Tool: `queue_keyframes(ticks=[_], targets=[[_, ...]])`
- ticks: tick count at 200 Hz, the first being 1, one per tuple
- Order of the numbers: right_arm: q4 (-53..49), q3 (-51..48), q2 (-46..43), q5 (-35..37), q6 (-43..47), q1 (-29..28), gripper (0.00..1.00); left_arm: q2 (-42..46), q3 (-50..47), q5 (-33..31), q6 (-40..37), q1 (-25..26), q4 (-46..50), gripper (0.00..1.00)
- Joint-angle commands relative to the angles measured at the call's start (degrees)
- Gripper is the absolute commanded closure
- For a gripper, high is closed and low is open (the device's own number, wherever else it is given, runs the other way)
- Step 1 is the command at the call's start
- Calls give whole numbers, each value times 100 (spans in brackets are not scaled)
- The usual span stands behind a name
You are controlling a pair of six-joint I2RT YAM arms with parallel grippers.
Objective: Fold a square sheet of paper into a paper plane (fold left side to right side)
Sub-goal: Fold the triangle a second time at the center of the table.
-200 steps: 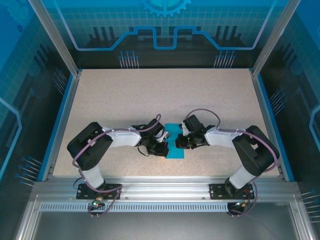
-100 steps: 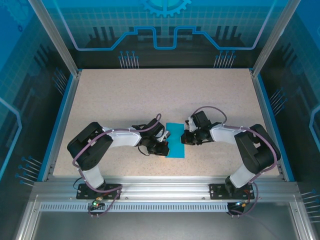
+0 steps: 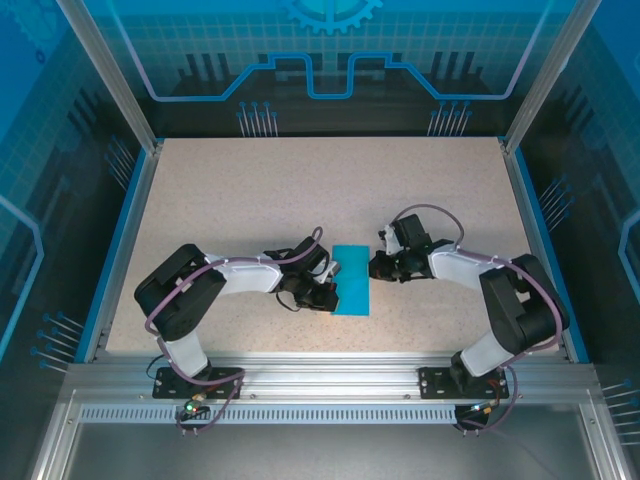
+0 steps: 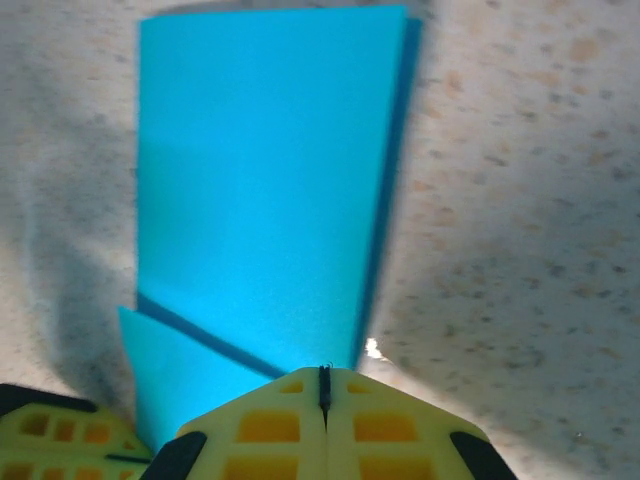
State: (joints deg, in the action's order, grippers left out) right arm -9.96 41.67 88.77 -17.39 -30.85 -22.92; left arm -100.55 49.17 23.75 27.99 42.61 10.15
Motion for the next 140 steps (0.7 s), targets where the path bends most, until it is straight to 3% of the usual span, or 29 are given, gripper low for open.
queue_keyframes(ticks=[1, 40, 140], targets=[[91, -64, -172, -107, -245, -330, 100, -8, -78, -293, -135, 52, 492, 98], [337, -153, 78, -107, -524, -736, 100, 33, -31, -250, -127, 62, 496, 98], [-42, -186, 580, 66, -633, -757, 100, 92, 751, 167, -250, 58, 710, 97]])
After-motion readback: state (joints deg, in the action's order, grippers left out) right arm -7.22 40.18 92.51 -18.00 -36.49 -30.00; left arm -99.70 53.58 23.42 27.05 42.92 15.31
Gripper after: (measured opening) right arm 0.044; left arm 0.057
